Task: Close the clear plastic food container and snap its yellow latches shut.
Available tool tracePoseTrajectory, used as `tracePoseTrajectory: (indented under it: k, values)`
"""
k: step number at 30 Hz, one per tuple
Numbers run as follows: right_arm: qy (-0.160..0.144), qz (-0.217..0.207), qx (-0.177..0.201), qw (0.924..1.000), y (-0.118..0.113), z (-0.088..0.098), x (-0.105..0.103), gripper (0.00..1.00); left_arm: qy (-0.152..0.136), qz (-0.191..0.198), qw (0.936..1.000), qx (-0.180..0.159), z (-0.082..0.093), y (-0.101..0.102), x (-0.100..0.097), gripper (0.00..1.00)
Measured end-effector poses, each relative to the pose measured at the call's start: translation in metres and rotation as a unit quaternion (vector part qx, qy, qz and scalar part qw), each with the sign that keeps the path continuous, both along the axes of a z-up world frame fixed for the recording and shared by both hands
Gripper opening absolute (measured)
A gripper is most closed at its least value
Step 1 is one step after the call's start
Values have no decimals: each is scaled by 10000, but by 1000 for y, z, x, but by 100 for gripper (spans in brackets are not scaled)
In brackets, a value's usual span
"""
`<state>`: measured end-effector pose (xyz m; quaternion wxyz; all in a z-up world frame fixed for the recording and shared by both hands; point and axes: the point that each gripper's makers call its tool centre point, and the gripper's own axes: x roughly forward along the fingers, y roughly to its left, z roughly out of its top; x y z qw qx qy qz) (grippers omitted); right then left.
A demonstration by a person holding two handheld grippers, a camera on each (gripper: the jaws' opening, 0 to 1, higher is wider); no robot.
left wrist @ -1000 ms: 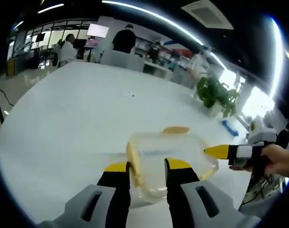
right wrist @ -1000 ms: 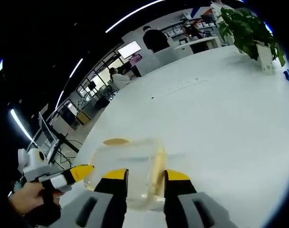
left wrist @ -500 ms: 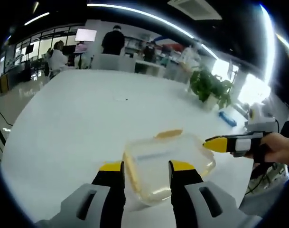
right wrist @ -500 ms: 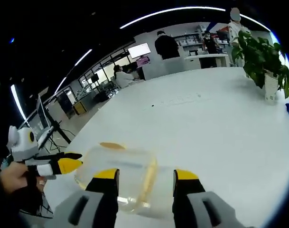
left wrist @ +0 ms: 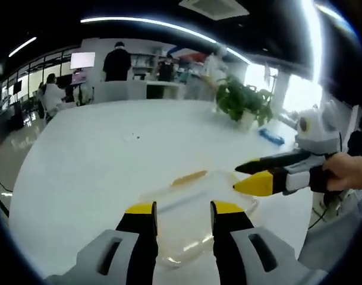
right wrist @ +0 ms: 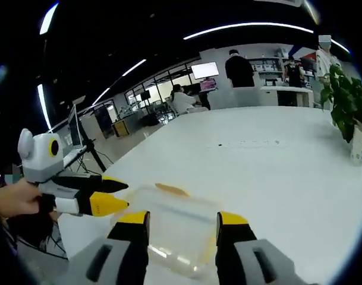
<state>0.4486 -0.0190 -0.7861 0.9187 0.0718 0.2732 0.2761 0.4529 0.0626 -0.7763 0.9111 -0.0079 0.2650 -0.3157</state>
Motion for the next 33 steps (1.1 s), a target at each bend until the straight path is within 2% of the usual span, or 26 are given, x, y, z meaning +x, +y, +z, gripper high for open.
tracePoseTrajectory:
  k: [6, 12, 15, 22, 26, 33]
  values:
    - [20, 246, -86, 9997, 13, -3, 2, 42, -14, -346, 9994, 97, -4, -12, -4, 33]
    - [5, 292, 39, 9996, 28, 4, 10, 40, -42, -499, 9987, 126, -4, -18, -5, 32]
    - [-1, 376, 30, 9993, 34, 3, 15, 40, -80, -667, 9973, 285, -7, -22, -6, 32]
    - [89, 487, 65, 9988, 41, -1, 19, 39, -37, -790, 9964, 306, -9, -22, -9, 33]
    - [204, 463, 236, 9984, 46, -2, 21, 39, -30, -773, 9963, 372, -11, -21, -10, 31]
    - [205, 437, 303, 9984, 47, 1, 30, 38, -36, -896, 9951, 420, -11, -23, -18, 31]
